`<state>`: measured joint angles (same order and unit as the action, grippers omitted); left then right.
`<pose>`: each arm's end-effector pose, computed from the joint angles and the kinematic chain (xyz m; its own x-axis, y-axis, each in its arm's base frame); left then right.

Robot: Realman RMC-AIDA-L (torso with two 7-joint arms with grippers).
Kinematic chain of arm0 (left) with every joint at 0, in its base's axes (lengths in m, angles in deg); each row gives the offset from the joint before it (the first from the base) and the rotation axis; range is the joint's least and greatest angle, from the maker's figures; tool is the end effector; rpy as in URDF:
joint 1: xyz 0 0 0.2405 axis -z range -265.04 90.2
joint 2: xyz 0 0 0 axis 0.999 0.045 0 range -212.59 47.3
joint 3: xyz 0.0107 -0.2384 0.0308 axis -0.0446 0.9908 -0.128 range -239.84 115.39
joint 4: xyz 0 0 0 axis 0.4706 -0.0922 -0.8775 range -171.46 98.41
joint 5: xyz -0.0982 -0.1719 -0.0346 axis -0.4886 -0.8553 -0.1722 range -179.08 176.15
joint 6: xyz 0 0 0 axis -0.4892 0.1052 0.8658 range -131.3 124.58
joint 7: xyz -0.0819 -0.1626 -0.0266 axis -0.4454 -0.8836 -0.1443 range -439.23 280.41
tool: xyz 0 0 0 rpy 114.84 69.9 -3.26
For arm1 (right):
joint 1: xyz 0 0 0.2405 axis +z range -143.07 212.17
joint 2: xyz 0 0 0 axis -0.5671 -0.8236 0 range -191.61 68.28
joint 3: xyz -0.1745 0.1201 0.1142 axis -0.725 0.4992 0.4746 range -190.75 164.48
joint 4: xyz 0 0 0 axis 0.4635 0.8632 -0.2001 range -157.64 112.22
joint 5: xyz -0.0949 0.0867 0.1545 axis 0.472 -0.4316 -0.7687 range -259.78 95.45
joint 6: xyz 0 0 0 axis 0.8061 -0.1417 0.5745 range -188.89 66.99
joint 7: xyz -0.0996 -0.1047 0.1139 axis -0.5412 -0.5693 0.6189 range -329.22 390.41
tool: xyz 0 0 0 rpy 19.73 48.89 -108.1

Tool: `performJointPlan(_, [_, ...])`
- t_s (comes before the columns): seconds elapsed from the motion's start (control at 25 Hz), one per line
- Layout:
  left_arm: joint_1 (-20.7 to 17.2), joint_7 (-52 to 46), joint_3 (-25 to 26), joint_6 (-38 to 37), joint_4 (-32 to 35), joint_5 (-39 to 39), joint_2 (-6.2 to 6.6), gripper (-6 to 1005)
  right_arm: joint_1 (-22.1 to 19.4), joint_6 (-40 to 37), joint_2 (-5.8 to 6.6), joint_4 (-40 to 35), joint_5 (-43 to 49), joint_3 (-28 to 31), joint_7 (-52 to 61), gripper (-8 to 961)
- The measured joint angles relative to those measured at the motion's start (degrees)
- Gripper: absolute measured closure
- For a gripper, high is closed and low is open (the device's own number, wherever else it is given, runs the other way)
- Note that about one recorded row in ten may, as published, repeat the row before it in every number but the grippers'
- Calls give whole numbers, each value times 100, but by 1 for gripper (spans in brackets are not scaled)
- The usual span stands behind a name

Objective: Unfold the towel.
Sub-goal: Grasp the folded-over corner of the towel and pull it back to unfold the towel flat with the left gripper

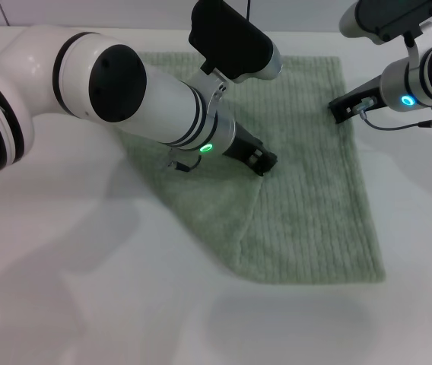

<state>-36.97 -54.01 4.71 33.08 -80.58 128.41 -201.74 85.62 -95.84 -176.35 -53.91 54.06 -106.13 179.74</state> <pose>-0.1422 0.3984 -0.1555 0.8825 0.4700 -0.0147 0.4046 -0.7750 -0.4854 0.2229 0.4563 -0.0737 0.7745 -0.6286 -0.0704 -0.5069 -0.5502 -0.6636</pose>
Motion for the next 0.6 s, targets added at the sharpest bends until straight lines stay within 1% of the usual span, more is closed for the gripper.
performJointPlan(0.04, [0, 0, 0, -1, -1, -3, 0, 629, 0, 0, -1, 0, 0, 0, 0, 930])
performJointPlan(0.24, [-1, -1, 26, 1, -12, -16, 0, 829, -9, -1, -2, 0, 0, 0, 0, 930])
performJointPlan(0.48, [-32, -21, 47, 7, -48, -16, 0, 922, -25, 1, -2, -1, 0, 0, 0, 930])
performJointPlan(0.6, [-44, -35, 52, 3, -64, -15, 2, 922, -29, 2, -1, -1, 0, 0, 0, 930])
